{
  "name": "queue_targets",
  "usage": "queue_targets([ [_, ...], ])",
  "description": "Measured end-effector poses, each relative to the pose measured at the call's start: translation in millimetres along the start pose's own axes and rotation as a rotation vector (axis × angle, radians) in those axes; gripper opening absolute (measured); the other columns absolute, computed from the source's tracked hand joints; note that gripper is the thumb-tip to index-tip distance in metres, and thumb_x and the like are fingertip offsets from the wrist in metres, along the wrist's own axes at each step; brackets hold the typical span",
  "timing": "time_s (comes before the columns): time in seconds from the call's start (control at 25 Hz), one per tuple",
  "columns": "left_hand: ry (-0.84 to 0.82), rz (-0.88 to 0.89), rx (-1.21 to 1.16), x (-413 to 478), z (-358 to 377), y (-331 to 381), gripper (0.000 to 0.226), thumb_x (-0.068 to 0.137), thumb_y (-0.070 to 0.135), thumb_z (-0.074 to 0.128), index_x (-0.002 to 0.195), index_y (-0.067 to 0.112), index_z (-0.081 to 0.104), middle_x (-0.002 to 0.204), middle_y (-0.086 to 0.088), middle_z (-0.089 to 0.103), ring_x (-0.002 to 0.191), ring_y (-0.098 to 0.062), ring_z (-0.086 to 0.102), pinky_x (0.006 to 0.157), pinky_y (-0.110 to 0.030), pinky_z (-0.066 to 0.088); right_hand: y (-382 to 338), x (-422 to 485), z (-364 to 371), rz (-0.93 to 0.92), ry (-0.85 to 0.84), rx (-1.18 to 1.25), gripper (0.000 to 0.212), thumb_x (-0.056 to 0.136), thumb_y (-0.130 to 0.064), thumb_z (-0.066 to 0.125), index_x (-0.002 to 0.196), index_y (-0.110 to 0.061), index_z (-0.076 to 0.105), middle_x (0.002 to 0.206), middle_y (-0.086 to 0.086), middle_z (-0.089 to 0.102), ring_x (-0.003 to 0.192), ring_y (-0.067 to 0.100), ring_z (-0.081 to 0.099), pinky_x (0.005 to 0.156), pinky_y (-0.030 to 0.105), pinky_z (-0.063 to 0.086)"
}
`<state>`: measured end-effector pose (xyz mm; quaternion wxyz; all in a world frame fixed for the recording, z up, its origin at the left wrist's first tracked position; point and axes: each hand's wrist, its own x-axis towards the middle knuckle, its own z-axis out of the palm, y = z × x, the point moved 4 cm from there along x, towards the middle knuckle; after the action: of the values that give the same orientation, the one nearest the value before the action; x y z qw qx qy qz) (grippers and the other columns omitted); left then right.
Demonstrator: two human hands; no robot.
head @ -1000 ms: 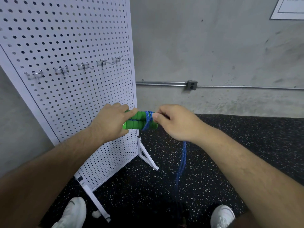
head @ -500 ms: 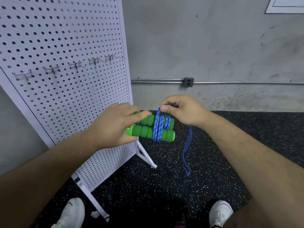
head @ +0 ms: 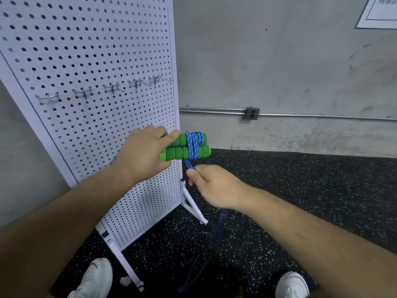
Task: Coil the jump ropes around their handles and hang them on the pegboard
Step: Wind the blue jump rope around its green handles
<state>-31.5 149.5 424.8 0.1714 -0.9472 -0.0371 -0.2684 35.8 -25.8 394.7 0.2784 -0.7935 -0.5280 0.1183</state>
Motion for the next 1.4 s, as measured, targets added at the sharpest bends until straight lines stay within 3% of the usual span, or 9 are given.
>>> queue_targets([
  [0.16, -0.077, 0.034, 0.055, -4, 13, -1, 0.076, 0.07, 0.042, 0.082, 0.138, 0.018, 0.056, 0.093, -0.004, 0.061, 0.082, -0.027, 0.058, 0.067, -0.037, 0.045, -14, -10, -20, -0.029, 0.031, -0.041, 0.037, 0.107, -0.036, 0.039, 0.092, -0.015, 0.065, 0.071, -0.012, 0.054, 0.064, -0.003, 0.049, 0.057, 0.01, 0.034],
  [0.36, -0.135, 0.097, 0.043, -10, 23, 7, 0.075, 0.075, 0.045, 0.077, 0.142, 0.022, 0.053, 0.098, -0.002, 0.061, 0.086, -0.024, 0.057, 0.069, -0.036, 0.042, -20, -17, -49, -0.057, 0.022, -0.121, 0.026, 0.105, -0.035, 0.047, 0.09, -0.018, 0.06, 0.069, -0.006, 0.054, 0.062, 0.009, 0.049, 0.064, 0.034, 0.043],
  [0.6, -0.009, 0.34, -0.1, -12, 10, 37, 0.068, 0.073, 0.051, 0.064, 0.133, 0.022, 0.049, 0.098, 0.0, 0.062, 0.084, -0.024, 0.061, 0.067, -0.039, 0.05, 5, -6, -76, -0.113, 0.171, -0.234, 0.012, 0.102, -0.032, 0.055, 0.094, -0.027, 0.064, 0.07, -0.016, 0.052, 0.068, 0.009, 0.048, 0.066, 0.03, 0.037],
  [0.72, 0.012, 0.39, -0.185, -10, -6, 52, 0.067, 0.074, 0.051, 0.053, 0.135, 0.023, 0.049, 0.102, 0.002, 0.061, 0.088, -0.021, 0.058, 0.071, -0.037, 0.049, 33, 4, -84, -0.065, 0.207, -0.129, 0.011, 0.098, -0.029, 0.062, 0.096, -0.022, 0.071, 0.08, -0.013, 0.064, 0.078, 0.01, 0.057, 0.074, 0.03, 0.046],
  [0.88, 0.014, 0.259, -0.349, -5, -25, 58, 0.07, 0.071, 0.043, 0.068, 0.136, 0.022, 0.052, 0.11, 0.003, 0.064, 0.099, -0.02, 0.06, 0.083, -0.039, 0.05, 57, 8, -73, 0.045, 0.122, 0.216, 0.008, 0.097, -0.012, 0.063, 0.094, -0.016, 0.069, 0.083, -0.012, 0.066, 0.077, 0.001, 0.059, 0.082, 0.025, 0.049],
  [1.0, 0.025, 0.156, -0.327, -1, -27, 47, 0.073, 0.068, 0.038, 0.074, 0.135, 0.022, 0.05, 0.111, 0.001, 0.065, 0.1, -0.023, 0.062, 0.086, -0.041, 0.05, 47, 0, -39, 0.118, -0.028, 0.188, 0.021, 0.098, 0.002, 0.052, 0.086, -0.012, 0.063, 0.072, -0.011, 0.049, 0.057, -0.008, 0.045, 0.062, 0.011, 0.042],
  [1.08, 0.013, 0.111, -0.305, 0, -22, 35, 0.068, 0.07, 0.042, 0.067, 0.133, 0.021, 0.052, 0.108, 0.0, 0.065, 0.097, -0.024, 0.062, 0.083, -0.042, 0.052, 40, -5, -9, 0.154, -0.071, 0.289, 0.028, 0.105, -0.015, 0.046, 0.083, -0.024, 0.062, 0.066, -0.009, 0.047, 0.046, 0.0, 0.04, 0.047, 0.016, 0.036],
  [1.2, -0.02, 0.058, -0.235, -3, -11, 24, 0.068, 0.071, 0.042, 0.07, 0.132, 0.018, 0.055, 0.106, 0.0, 0.064, 0.094, -0.025, 0.061, 0.08, -0.042, 0.052, 30, -9, 21, 0.174, -0.095, 0.409, 0.035, 0.108, -0.04, 0.036, 0.093, -0.025, 0.065, 0.065, -0.008, 0.046, 0.046, 0.005, 0.036, 0.044, 0.018, 0.033],
  [1.4, -0.026, 0.04, -0.151, -3, -5, 23, 0.07, 0.066, 0.037, 0.081, 0.129, 0.014, 0.06, 0.099, -0.003, 0.064, 0.088, -0.027, 0.062, 0.073, -0.04, 0.051, 1, -15, 23, 0.123, -0.064, 0.282, 0.037, 0.108, -0.037, 0.036, 0.085, -0.023, 0.061, 0.065, 0.0, 0.048, 0.047, 0.007, 0.039, 0.045, 0.021, 0.033],
])
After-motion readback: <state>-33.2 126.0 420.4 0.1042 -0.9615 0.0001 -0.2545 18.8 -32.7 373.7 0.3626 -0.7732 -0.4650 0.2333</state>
